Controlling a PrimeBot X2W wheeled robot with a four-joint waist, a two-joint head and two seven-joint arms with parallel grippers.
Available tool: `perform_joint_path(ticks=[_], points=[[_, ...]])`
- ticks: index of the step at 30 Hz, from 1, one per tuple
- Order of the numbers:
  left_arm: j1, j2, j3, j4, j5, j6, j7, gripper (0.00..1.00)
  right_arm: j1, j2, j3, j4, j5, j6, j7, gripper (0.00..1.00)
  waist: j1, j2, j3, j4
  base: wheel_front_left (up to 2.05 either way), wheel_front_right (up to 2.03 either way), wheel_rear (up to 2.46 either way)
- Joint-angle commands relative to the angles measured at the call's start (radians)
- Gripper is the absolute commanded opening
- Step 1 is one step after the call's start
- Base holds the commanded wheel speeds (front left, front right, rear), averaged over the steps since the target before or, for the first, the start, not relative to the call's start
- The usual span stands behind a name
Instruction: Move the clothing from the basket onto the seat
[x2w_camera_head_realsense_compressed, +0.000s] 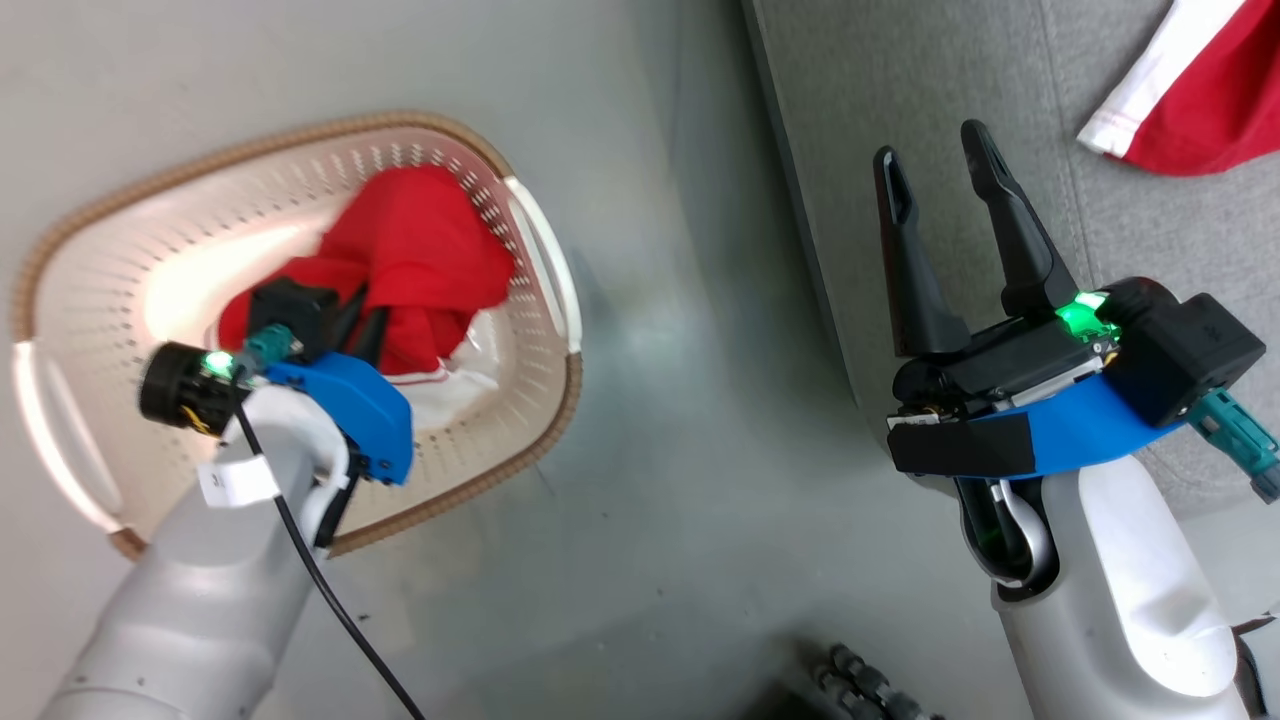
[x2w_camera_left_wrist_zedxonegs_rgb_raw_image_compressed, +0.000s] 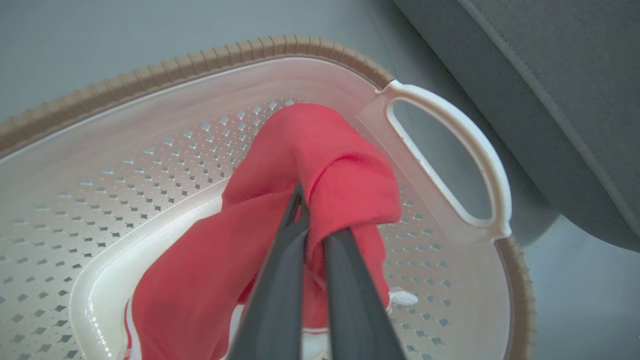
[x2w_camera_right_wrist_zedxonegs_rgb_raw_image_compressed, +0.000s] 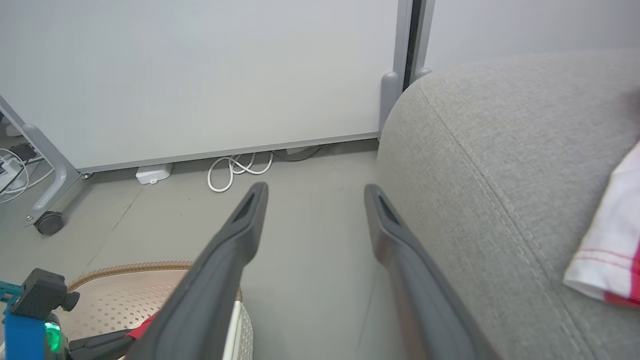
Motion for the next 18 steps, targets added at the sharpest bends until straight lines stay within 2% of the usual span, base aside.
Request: perform_joint_path(ticks=[1,18], points=[[0.025,-0.009,0.016,-0.026,-0.003,-0.001,-0.005,0.0,0.002,0.001,-0.008,0.008,-0.013,0.0,-0.003,1.0,0.0,0.0,-0.071,0.043,0.0,0.0,0.0],[0.243,-0.099,0.106,-0.216,0.037,-0.001,-0.005,0.0,0.099,0.001,-0.032,0.086,-0.069,0.0,0.042,1.0,0.0,0.0,-0.425,0.162,0.0,0.0,0.0]])
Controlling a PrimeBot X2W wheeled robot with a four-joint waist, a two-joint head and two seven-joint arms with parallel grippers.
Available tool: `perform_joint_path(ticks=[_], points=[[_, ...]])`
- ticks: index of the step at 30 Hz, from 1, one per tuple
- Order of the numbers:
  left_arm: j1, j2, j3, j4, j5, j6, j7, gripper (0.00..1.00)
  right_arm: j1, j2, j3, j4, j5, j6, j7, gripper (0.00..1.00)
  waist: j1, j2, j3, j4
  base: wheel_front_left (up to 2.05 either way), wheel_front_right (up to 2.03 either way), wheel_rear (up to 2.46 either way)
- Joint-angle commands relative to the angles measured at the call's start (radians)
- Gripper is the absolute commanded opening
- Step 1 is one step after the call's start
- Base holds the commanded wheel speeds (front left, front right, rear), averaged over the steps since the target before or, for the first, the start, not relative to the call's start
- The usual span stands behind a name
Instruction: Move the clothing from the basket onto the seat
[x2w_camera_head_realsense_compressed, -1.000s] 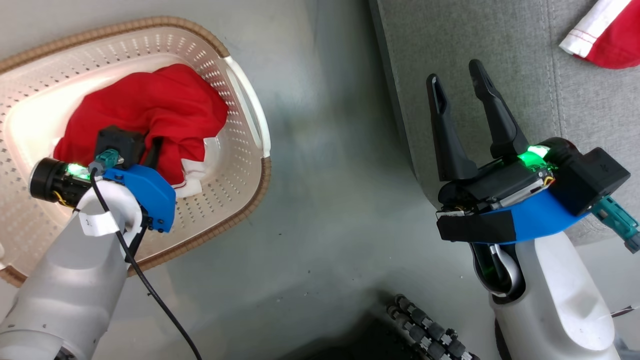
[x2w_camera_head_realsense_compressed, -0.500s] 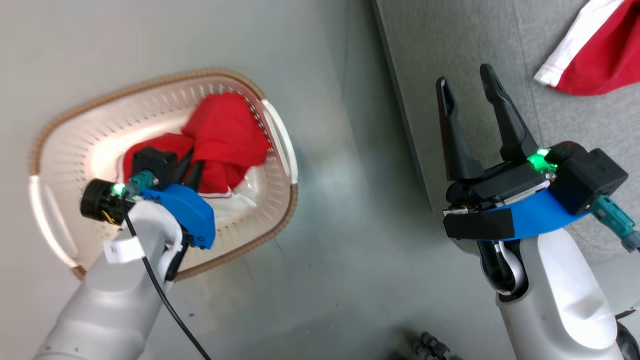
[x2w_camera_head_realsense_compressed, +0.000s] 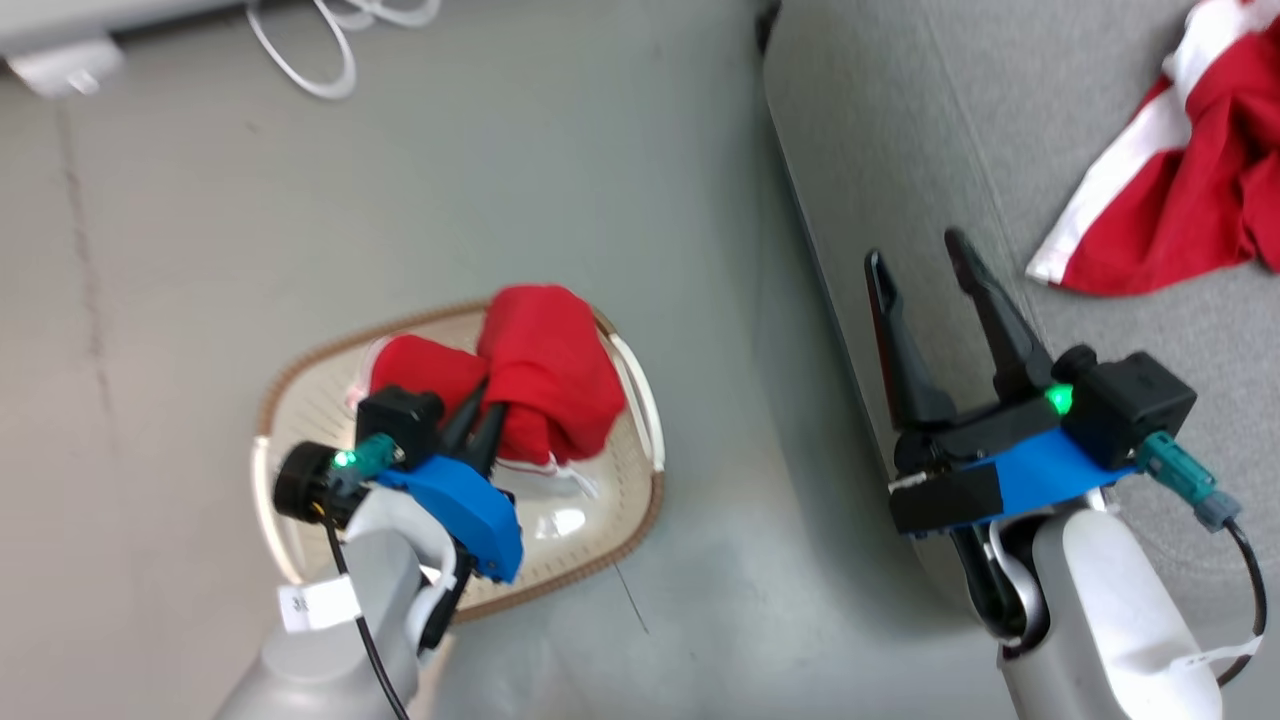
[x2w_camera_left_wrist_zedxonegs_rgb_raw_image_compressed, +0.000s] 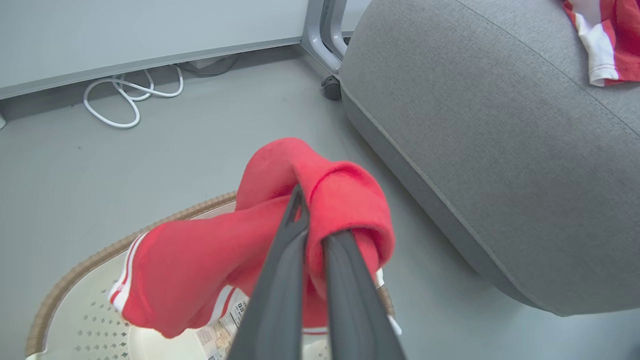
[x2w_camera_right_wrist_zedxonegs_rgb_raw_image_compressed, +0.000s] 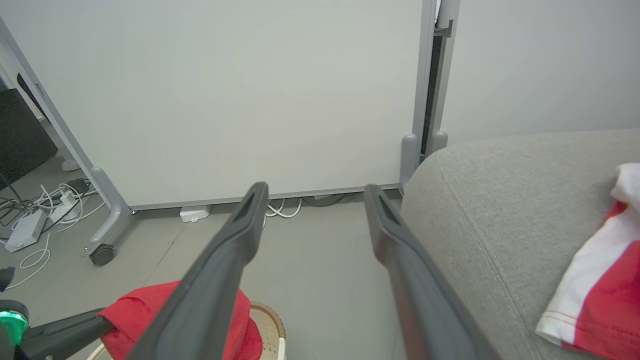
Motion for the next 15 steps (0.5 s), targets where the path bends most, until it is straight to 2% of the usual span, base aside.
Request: perform_joint_path(ticks=[1,15], points=[[0.025,-0.009,0.004,-0.01,0.008,-0.001,-0.005,0.0,0.024,0.0,-0.007,0.005,-0.004,0.0,0.006,1.0,0.0002,-0.0001,-0.099,0.054,0.0,0.0,0.0],[0.087,-0.048,-0.004,-0.135,0.023,-0.001,-0.005,0.0,0.142,0.0,-0.006,0.002,0.008,0.0,0.057,1.0,0.0002,-0.0001,-0.312,0.136,0.0,0.0,0.0]])
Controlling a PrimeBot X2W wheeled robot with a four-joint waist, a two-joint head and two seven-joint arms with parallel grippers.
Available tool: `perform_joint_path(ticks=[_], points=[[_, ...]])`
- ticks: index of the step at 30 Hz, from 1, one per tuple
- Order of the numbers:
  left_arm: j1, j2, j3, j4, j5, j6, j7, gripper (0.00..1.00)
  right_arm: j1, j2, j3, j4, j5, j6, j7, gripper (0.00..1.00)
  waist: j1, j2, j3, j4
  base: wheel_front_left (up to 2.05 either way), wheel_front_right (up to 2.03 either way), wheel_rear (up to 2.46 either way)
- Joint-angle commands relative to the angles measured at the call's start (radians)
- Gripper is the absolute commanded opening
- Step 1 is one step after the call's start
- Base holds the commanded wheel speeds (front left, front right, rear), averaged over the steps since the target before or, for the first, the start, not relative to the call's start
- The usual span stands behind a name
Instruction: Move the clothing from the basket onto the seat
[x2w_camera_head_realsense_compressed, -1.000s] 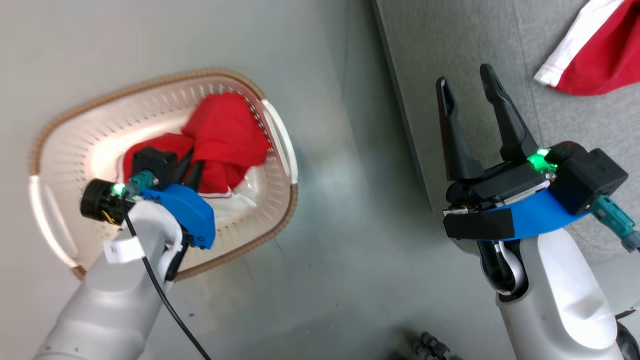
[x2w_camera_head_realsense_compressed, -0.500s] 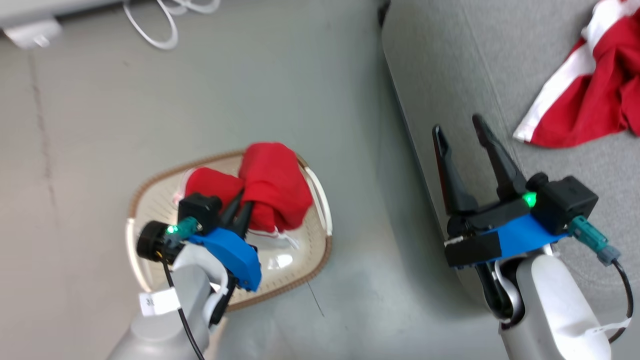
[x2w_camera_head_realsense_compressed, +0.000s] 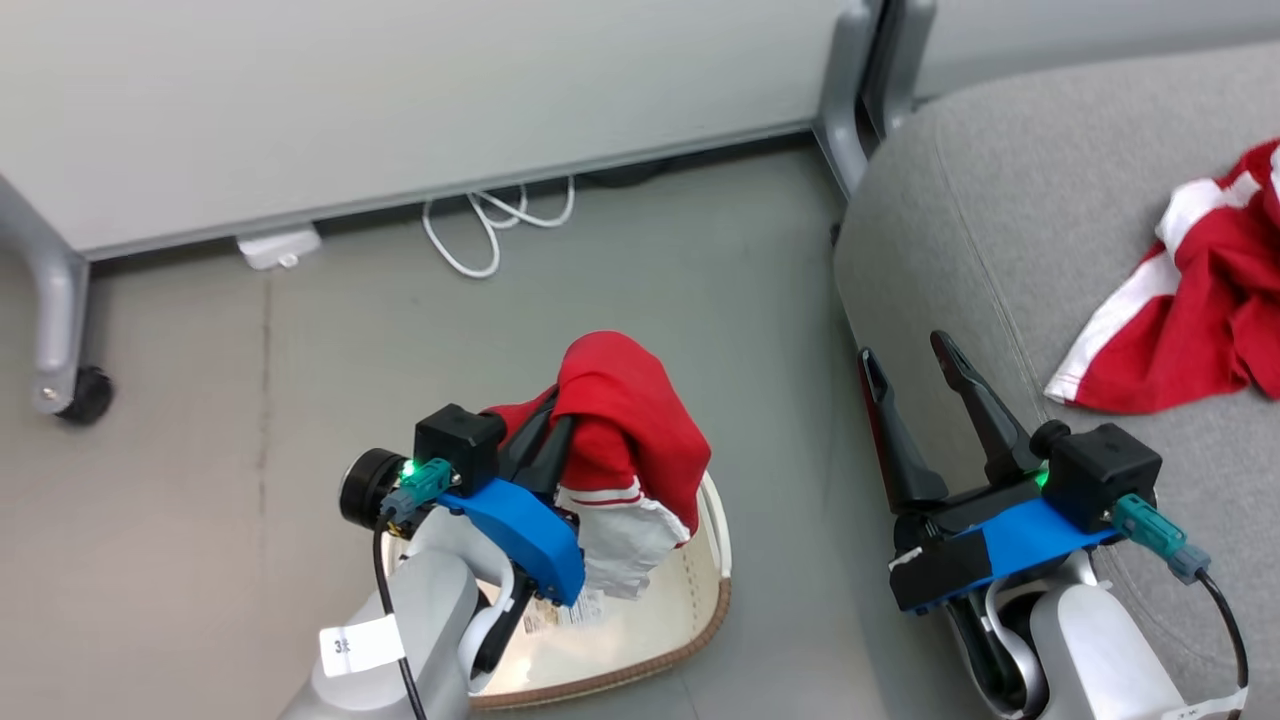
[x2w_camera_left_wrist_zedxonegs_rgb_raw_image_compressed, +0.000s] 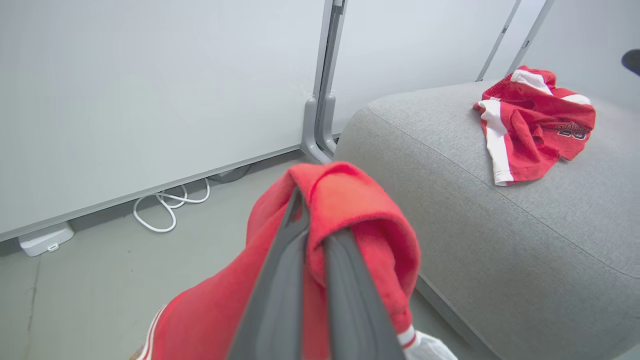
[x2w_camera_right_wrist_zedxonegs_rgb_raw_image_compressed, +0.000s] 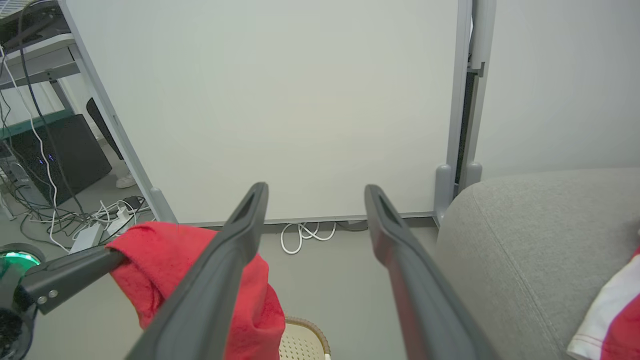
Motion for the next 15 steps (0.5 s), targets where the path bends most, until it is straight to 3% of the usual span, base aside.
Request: perform_joint_path(ticks=[1,15], points=[[0.01,-0.004,-0.001,-0.009,0.004,-0.001,-0.005,0.0,0.018,0.0,-0.003,-0.004,0.005,0.0,0.005,1.0,0.0003,-0.0001,-0.046,0.033,0.0,0.0,0.0],[-0.098,-0.043,-0.091,0.01,-0.029,-0.001,-0.005,0.0,0.087,0.0,0.008,0.004,0.036,0.0,0.011,1.0,0.0003,-0.0001,-0.135,0.073,0.0,0.0,0.0]])
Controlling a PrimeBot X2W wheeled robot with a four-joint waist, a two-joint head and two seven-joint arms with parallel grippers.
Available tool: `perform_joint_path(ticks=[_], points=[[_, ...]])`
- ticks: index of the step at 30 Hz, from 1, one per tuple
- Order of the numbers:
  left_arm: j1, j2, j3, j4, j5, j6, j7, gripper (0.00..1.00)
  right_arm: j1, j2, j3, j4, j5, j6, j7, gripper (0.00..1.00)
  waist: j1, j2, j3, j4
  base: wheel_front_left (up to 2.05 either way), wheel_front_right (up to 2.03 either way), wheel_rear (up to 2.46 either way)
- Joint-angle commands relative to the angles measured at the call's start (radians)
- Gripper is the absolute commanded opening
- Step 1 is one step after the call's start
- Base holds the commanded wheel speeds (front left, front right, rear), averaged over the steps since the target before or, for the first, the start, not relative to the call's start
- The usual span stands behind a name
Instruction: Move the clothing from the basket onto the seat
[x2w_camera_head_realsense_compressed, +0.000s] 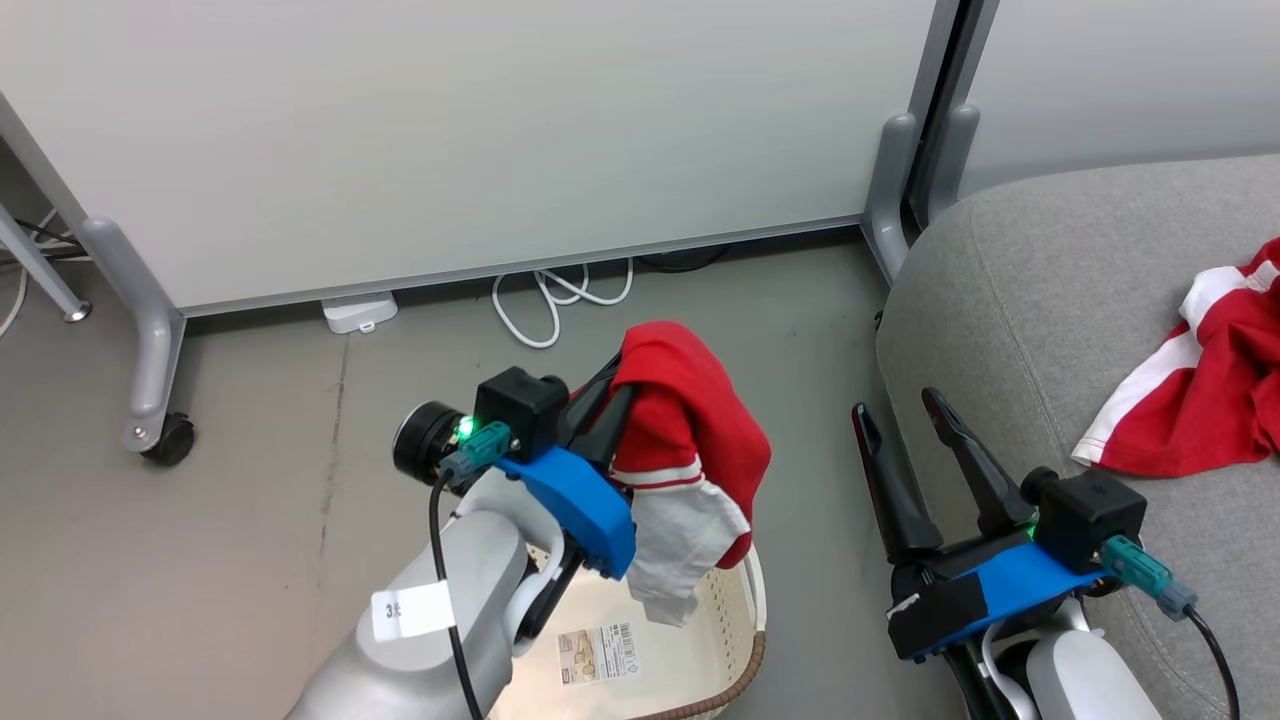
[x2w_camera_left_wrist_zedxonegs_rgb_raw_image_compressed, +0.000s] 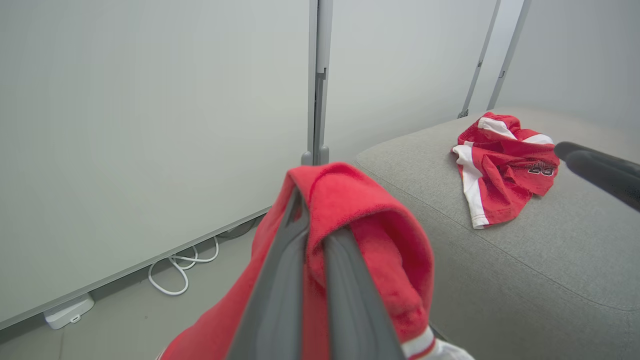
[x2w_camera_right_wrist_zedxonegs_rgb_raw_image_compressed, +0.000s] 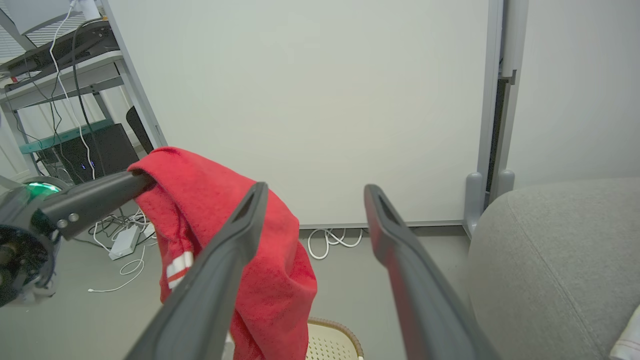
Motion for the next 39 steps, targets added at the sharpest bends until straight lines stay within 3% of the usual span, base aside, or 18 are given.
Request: perform_joint_path(ticks=[1,10,24,39], points=[[-0.031,-0.004,-0.013,0.005,-0.008,-0.001,-0.005,0.0,0.015,0.0,0.003,0.003,0.01,0.0,-0.004,1.0,0.0002,-0.0001,-0.005,0.002,0.0,0.0,0.0],[-0.104,-0.021,-0.078,0.043,-0.076,-0.001,-0.004,0.0,0.032,0.0,0.006,0.015,0.015,0.0,-0.004,1.0,0.0002,-0.0001,-0.035,0.004,0.0,0.0,0.0],[-0.234,-0.035,-0.188,0.085,-0.199,-0.001,0.08,0.0,0.051,0.0,0.009,0.016,0.023,0.0,-0.006,1.0,0.0002,-0.0001,-0.058,0.006,0.0,0.0,0.0],[-0.259,-0.038,-0.254,0.119,-0.262,-0.001,0.053,0.0,0.024,0.0,0.028,0.04,-0.011,0.0,0.026,1.0,0.0002,-0.0001,-0.056,0.005,0.0,0.0,0.0]])
